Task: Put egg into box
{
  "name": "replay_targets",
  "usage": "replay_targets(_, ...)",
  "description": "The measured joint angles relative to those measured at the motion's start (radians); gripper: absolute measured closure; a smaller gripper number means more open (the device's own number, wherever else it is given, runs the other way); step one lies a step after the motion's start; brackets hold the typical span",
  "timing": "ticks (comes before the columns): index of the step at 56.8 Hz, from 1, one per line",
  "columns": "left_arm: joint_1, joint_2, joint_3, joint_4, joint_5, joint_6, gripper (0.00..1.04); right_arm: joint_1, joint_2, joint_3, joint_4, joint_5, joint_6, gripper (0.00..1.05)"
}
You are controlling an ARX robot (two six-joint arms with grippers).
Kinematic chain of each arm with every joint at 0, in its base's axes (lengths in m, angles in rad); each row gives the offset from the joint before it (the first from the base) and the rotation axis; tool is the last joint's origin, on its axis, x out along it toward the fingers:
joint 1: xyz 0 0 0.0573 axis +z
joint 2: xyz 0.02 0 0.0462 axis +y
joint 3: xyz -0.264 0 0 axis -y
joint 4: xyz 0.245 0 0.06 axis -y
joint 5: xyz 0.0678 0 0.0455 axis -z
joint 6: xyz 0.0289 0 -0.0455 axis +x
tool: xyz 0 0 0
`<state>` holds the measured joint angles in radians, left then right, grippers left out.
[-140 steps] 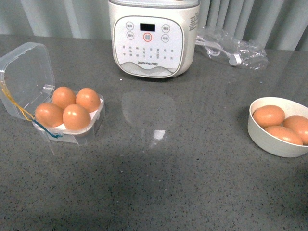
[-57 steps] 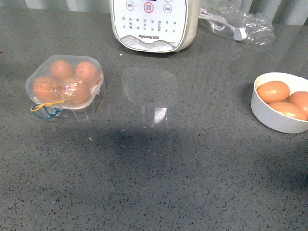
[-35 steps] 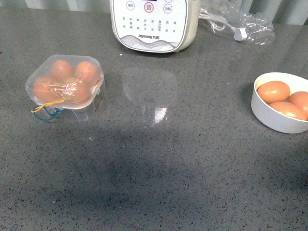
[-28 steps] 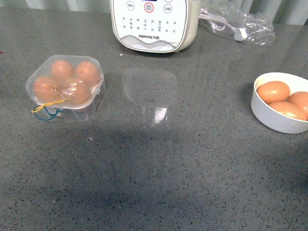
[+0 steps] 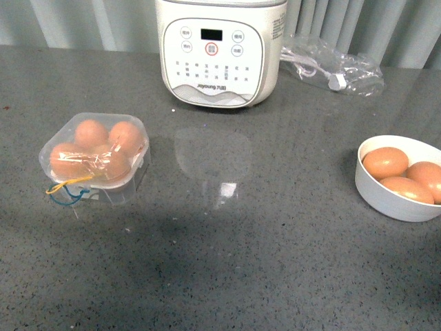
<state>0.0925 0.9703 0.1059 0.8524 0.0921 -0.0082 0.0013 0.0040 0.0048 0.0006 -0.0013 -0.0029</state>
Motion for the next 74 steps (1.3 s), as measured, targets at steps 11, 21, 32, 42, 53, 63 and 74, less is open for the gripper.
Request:
replay_targets(11,-0.088,-0.101,-0.074,-0.032,-0.088,0.001,1.01,0.0,0.0,0.0,0.0,0.0,0.0,0.07)
replay_targets(21,-0.091,-0.25,-0.077,-0.158,-0.093,0.001,1.01,0.0,0.0,0.0,0.0,0.0,0.0,0.07)
replay_targets(32,-0.091,-0.392,-0.077,-0.284,-0.093,0.001,1.01,0.0,0.0,0.0,0.0,0.0,0.0,0.07)
replay_targets(42,-0.091,-0.501,-0.078,-0.386,-0.093,0.001,1.01,0.0,0.0,0.0,0.0,0.0,0.0,0.07)
replay_targets(53,-0.091,-0.618,-0.078,-0.497,-0.093,0.001,1.01,0.0,0.0,0.0,0.0,0.0,0.0,0.07)
replay_targets(63,-0.091,-0.686,-0.078,-0.564,-0.092,0.001,1.01,0.0,0.0,0.0,0.0,0.0,0.0,0.07)
replay_targets(74,-0.091,-0.75,-0.078,-0.628,-0.093,0.001,1.01,0.0,0.0,0.0,0.0,0.0,0.0,0.07)
